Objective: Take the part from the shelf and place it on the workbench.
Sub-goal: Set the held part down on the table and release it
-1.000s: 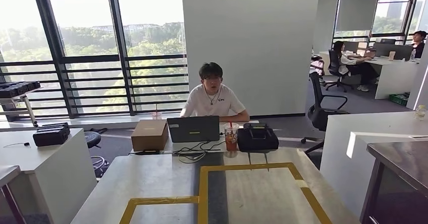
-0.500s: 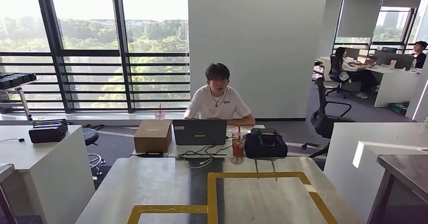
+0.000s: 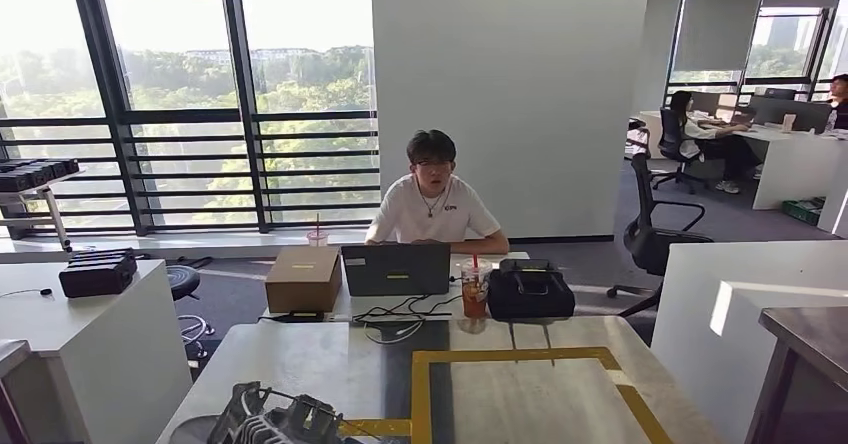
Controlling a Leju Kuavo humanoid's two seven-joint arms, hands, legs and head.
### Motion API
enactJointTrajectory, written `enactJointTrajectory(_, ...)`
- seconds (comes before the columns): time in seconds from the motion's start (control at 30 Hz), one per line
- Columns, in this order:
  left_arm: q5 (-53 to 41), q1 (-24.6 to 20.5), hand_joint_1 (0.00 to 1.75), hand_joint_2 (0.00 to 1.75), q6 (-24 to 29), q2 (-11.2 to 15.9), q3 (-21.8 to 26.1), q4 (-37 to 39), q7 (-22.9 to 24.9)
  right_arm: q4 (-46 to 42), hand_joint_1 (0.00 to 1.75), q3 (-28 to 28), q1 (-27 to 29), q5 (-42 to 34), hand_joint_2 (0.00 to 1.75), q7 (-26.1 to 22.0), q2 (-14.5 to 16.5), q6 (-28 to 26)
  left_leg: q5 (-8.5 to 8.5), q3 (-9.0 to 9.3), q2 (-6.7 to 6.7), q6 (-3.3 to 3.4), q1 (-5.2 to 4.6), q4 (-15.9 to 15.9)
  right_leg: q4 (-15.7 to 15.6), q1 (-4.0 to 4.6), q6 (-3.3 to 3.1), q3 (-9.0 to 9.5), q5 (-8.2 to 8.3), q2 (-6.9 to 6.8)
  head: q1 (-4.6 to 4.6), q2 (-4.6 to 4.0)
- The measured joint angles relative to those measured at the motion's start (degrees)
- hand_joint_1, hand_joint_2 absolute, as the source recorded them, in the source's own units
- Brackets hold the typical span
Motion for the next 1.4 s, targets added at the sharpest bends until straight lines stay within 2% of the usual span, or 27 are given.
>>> enactJointTrajectory(0.07, 1.26, 0.01, 0.00, 0.00, 0.25, 0.01, 0.05, 0.05, 0.64, 0.21, 1.75, -2.25, 0.43, 1.25, 1.75, -0.49, -0.16, -0.11, -3.05, -3.83, 0.24, -0.88, 0.94, 6.84, 0.02, -0.06, -0.05, -0.05, -0.08, 0.00, -0.08, 0.00)
enactJointTrajectory(0.1, 2.36, 0.05, 0.00, 0.00, 0.36, 0.01, 0.06, 0.08, 1.27, 0.50, 1.75, -3.22, 0.85, 2.48, 1.75, -0.66, -0.15, -0.23, -3.44, -5.06, 0.36, -1.18, 1.33, 8.59, 0.03, -0.13, -0.01, -0.05, -0.15, 0.01, -0.08, 0.00)
enactJointTrajectory(0.13, 3.59, 0.12, 0.00, 0.00, 0.42, 0.01, 0.06, 0.10, 2.01, 0.91, 1.75, -4.07, 1.33, 4.08, 1.75, -0.71, -0.09, -0.43, -2.65, -5.23, 0.50, -1.39, 1.66, 8.13, 0.03, -0.25, 0.10, 0.01, -0.23, 0.04, -0.09, 0.00)
enactJointTrajectory(0.17, 4.85, 0.21, 0.00, 0.00, 0.40, 0.01, 0.06, 0.10, 2.78, 1.38, 1.75, -4.84, 1.79, 6.00, 1.75, -0.56, -0.03, -0.79, -0.91, -4.31, 0.60, -1.53, 1.90, 5.56, 0.03, -0.40, 0.25, 0.12, -0.33, 0.07, -0.10, 0.00)
enactJointTrajectory(0.23, 6.91, 0.41, 0.00, 0.00, 0.37, 0.03, 0.07, 0.03, 4.14, 2.48, 1.75, -6.05, 2.48, 10.53, 1.75, 0.46, 0.09, -2.20, 3.12, -0.82, 0.70, -1.63, 2.09, -2.51, 0.05, -0.63, 0.66, 0.41, -0.53, 0.13, -0.15, 0.00)
enactJointTrajectory(0.3, 8.17, 0.58, 0.00, 0.00, 0.44, 0.04, 0.08, -0.06, 5.12, 3.63, 1.75, -6.81, 2.86, 15.67, 1.75, 3.03, 0.09, -4.78, 4.18, 1.14, 0.68, -1.20, 1.82, -6.95, -0.01, -0.67, 1.36, 0.46, -0.61, 0.16, -0.15, 0.00)
enactJointTrajectory(0.37, 8.71, 0.74, 0.00, 0.00, 0.57, 0.04, 0.07, -0.16, 5.55, 4.94, 1.75, -7.30, 3.67, 21.75, 1.75, 6.99, -0.18, -8.55, 4.12, 1.41, 0.54, -0.30, 1.44, -7.31, -0.24, -0.68, 2.32, 0.55, -0.69, 0.13, -0.15, 0.00)
enactJointTrajectory(0.43, 8.83, 0.84, 0.00, 0.00, 0.76, 0.00, 0.05, -0.27, 5.59, 6.59, 1.75, -7.74, 5.21, 28.22, 1.75, 9.94, -1.07, -12.69, 5.06, 1.99, 0.36, 0.66, 1.53, -7.92, 0.58, -0.75, 2.88, 0.29, -1.31, -0.01, -0.06, -0.01)
enactJointTrajectory(0.5, 8.56, 0.83, 0.00, 0.00, 0.96, -0.06, 0.05, -0.31, 5.39, 8.60, 1.75, -8.18, 6.73, 33.41, 1.75, 12.02, -2.13, -16.03, 5.46, 2.33, 0.30, 1.33, 1.60, -8.47, 5.57, -0.78, 2.67, -2.31, -3.61, -0.08, 0.14, 0.00)
enactJointTrajectory(0.57, 7.73, 0.80, 0.00, 0.00, 1.02, -0.08, 0.04, -0.30, 4.86, 10.97, 1.75, -8.52, 8.17, 37.80, 1.75, 14.98, -2.93, -18.55, 5.36, 2.32, 0.29, 1.70, 1.28, -8.51, 13.64, -0.71, 2.39, -6.68, -6.58, -0.07, 0.26, 0.01)
enactJointTrajectory(0.6, 7.23, 0.79, 0.00, 0.00, 1.01, -0.08, 0.03, -0.29, 4.52, 12.32, 1.75, -8.72, 9.01, 39.82, 1.75, 16.57, -3.29, -19.54, 5.26, 2.36, 0.26, 1.83, 1.12, -8.50, 16.31, -0.68, 2.51, -8.27, -7.19, -0.07, 0.29, 0.01)
enactJointTrajectory(0.63, 6.77, 0.78, 0.00, 0.00, 0.98, -0.08, 0.02, -0.28, 4.20, 13.69, 1.75, -9.01, 9.89, 41.44, 1.75, 17.93, -3.65, -20.32, 5.15, 2.43, 0.16, 1.92, 0.99, -8.48, 16.81, -0.67, 2.78, -8.80, -6.88, -0.08, 0.32, 0.01)
enactJointTrajectory(0.67, 6.37, 0.78, 0.00, 0.00, 0.93, -0.08, 0.00, -0.27, 3.90, 15.03, 1.75, -9.42, 10.76, 42.92, 1.75, 19.13, -4.02, -20.94, 5.04, 2.53, 0.03, 1.94, 0.89, -8.44, 14.91, -0.67, 3.13, -8.17, -5.68, -0.08, 0.36, 0.01)
enactJointTrajectory(0.73, 5.52, 0.78, 0.00, 0.00, 0.77, -0.08, -0.04, -0.22, 3.32, 17.51, 1.75, -10.33, 12.06, 45.71, 1.75, 21.01, -4.60, -21.68, 4.64, 2.66, -0.21, 1.66, 0.66, -8.16, 6.54, -0.61, 3.55, -4.54, -2.08, -0.15, 0.49, 0.01)
enactJointTrajectory(0.8, 4.36, 0.75, 0.00, 0.00, 0.44, -0.07, -0.07, -0.17, 2.60, 19.83, 1.75, -11.03, 12.86, 48.66, 1.75, 22.40, -4.87, -21.75, 4.14, 2.61, -0.27, 1.21, 0.30, -7.75, 0.97, -0.47, 3.05, -1.94, 0.12, -0.18, 0.49, 0.01)
enactJointTrajectory(0.9, 2.64, 0.68, 0.00, 0.00, 0.01, -0.04, -0.02, -0.16, 1.58, 23.52, 1.75, -11.53, 13.15, 51.75, 1.75, 22.57, -5.02, -21.19, 3.66, 2.57, -0.20, 0.62, 0.33, -7.49, 0.38, -0.34, 1.96, -1.51, 0.35, -0.10, 0.35, 0.02)
enactJointTrajectory(0.97, 1.76, 0.61, 0.00, 0.00, -0.35, 0.00, 0.02, -0.16, 0.99, 26.32, 1.75, -11.53, 12.60, 53.58, 1.75, 21.91, -5.27, -20.62, 2.17, 1.71, 0.02, -0.04, 0.59, -5.30, 0.23, -0.60, 1.34, -1.12, 0.24, -0.10, 0.24, 0.01)
enactJointTrajectory(1.0, 1.36, 0.58, 0.00, 0.00, -0.52, 0.01, 0.03, -0.16, 0.70, 27.94, 1.75, -11.35, 12.12, 54.61, 1.75, 21.43, -5.40, -20.26, 0.67, 0.44, 0.17, -0.40, 0.75, -2.52, 0.18, -0.73, 1.09, -0.91, 0.17, -0.11, 0.17, 0.01)
enactJointTrajectory(1.07, 0.76, 0.54, 0.00, 0.00, -0.72, 0.01, 0.05, -0.10, 0.35, 31.47, 1.75, -10.55, 10.86, 56.76, 1.75, 20.44, -5.61, -19.85, -2.66, -3.43, 0.38, -0.88, 1.04, 5.32, 0.18, -0.65, 0.87, -0.73, 0.03, -0.09, 0.04, 0.01)
enactJointTrajectory(1.1, 0.54, 0.53, 0.00, 0.00, -0.75, 0.01, 0.05, -0.06, 0.26, 33.31, 1.75, -9.89, 10.02, 57.89, 1.75, 19.94, -5.66, -19.76, -3.52, -5.12, 0.44, -1.00, 1.16, 8.37, 0.18, -0.61, 0.84, -0.70, 0.01, -0.06, 0.03, 0.02)
enactJointTrajectory(1.13, 0.48, 0.53, 0.00, 0.00, -0.75, 0.01, 0.05, -0.02, 0.23, 35.12, 1.75, -9.08, 9.05, 59.03, 1.75, 19.44, -5.70, -19.75, -3.37, -5.92, 0.46, -1.04, 1.24, 9.55, 0.19, -0.59, 0.83, -0.65, 0.00, -0.02, 0.00, 0.02)
enactJointTrajectory(1.17, 0.56, 0.51, 0.00, 0.00, -0.74, 0.01, 0.04, -0.01, 0.22, 36.94, 1.75, -8.13, 7.87, 60.18, 1.75, 18.88, -5.71, -19.76, -2.16, -5.51, 0.46, -0.99, 1.28, 8.38, 0.19, -0.57, 0.83, -0.57, 0.00, 0.05, -0.03, 0.02)
enactJointTrajectory(1.23, 0.84, 0.47, 0.00, 0.00, -0.74, 0.02, 0.04, -0.03, 0.31, 40.61, 1.75, -5.70, 4.86, 62.26, 1.75, 17.69, -5.76, -19.77, 1.77, -1.60, 0.50, -0.56, 1.23, 0.51, 0.18, -0.56, 0.87, -0.33, 0.01, 0.28, -0.08, 0.02)
enactJointTrajectory(1.27, 1.01, 0.39, 0.00, 0.00, -0.74, 0.04, 0.03, -0.04, 0.42, 42.48, 1.75, -4.27, 3.13, 63.07, 1.75, 17.09, -5.81, -19.77, 3.12, 0.41, 0.57, -0.29, 1.12, -3.41, 0.19, -0.43, 0.95, -0.23, 0.03, 0.42, -0.10, 0.02)
enactJointTrajectory(1.3, 1.17, 0.32, 0.00, 0.00, -0.75, 0.06, 0.03, -0.06, 0.52, 44.52, 1.75, -2.63, 1.12, 63.73, 1.75, 16.43, -5.86, -19.76, 3.82, 1.76, 0.65, -0.01, 0.97, -6.09, 0.19, -0.34, 1.10, -0.22, 0.08, 0.56, -0.11, 0.02)
enactJointTrajectory(1.33, 1.30, 0.24, 0.00, 0.00, -0.75, 0.10, 0.03, -0.07, 0.62, 46.68, 1.75, -0.77, -1.07, 64.26, 1.75, 15.72, -5.90, -19.75, 3.92, 2.32, 0.74, 0.22, 0.79, -7.32, 0.16, -0.29, 1.33, -0.25, 0.17, 0.70, -0.10, 0.01)
enactJointTrajectory(1.4, 1.46, 0.03, 0.00, 0.00, -0.75, 0.18, 0.02, -0.07, 0.73, 51.11, 1.75, 3.50, -5.61, 65.01, 1.75, 14.22, -5.92, -19.70, 4.14, 2.44, 0.89, 0.77, 0.61, -7.72, -0.10, -0.30, 1.98, -0.31, 0.46, 0.94, -0.11, 0.01)
